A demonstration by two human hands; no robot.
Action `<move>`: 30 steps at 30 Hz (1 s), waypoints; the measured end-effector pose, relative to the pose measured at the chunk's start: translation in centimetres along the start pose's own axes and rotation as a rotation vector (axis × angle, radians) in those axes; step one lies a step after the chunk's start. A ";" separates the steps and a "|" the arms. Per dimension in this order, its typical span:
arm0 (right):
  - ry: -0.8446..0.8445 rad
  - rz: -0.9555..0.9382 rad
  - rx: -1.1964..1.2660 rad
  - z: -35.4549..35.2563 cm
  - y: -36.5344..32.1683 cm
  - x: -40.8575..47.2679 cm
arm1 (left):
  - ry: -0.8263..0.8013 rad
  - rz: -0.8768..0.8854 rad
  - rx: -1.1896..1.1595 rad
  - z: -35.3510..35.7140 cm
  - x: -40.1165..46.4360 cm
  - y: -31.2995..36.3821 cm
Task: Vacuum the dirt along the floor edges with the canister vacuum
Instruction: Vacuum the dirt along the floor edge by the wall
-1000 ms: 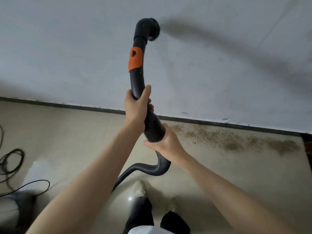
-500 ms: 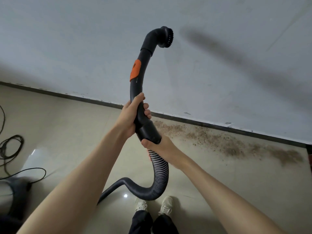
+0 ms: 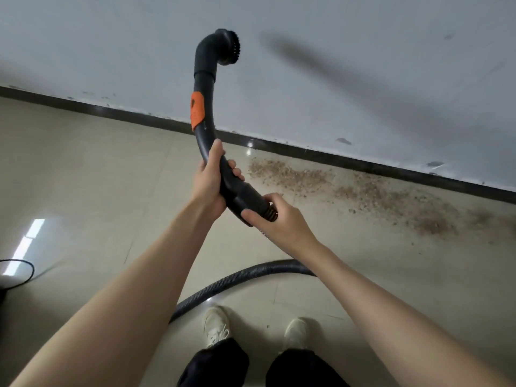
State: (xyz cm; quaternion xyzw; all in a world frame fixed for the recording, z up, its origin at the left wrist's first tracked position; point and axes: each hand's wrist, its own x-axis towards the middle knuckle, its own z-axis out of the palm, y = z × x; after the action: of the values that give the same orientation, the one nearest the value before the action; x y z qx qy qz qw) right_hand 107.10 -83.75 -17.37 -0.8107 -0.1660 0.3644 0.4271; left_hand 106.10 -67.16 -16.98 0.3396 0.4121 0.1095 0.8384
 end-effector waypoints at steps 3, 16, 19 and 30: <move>-0.021 -0.045 -0.216 2.0 4.0 3.2 | 0.010 -0.049 -0.068 -3.2 4.1 -3.6; 0.108 -0.195 -0.891 5.5 23.8 18.0 | 0.113 -0.162 -0.019 -11.2 22.1 -20.1; 0.100 -0.160 -0.886 7.5 26.5 21.3 | 0.172 -0.179 0.021 -12.2 25.7 -20.9; -0.035 -0.093 -0.693 11.7 29.4 25.2 | 0.081 -0.233 0.064 -16.7 30.0 -23.1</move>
State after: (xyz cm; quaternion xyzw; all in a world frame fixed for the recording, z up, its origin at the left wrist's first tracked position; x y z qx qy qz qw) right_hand 114.40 -79.45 -56.95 -0.8927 -0.3240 0.2806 0.1396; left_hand 110.14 -62.49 -57.93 0.3113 0.4855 0.0120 0.8169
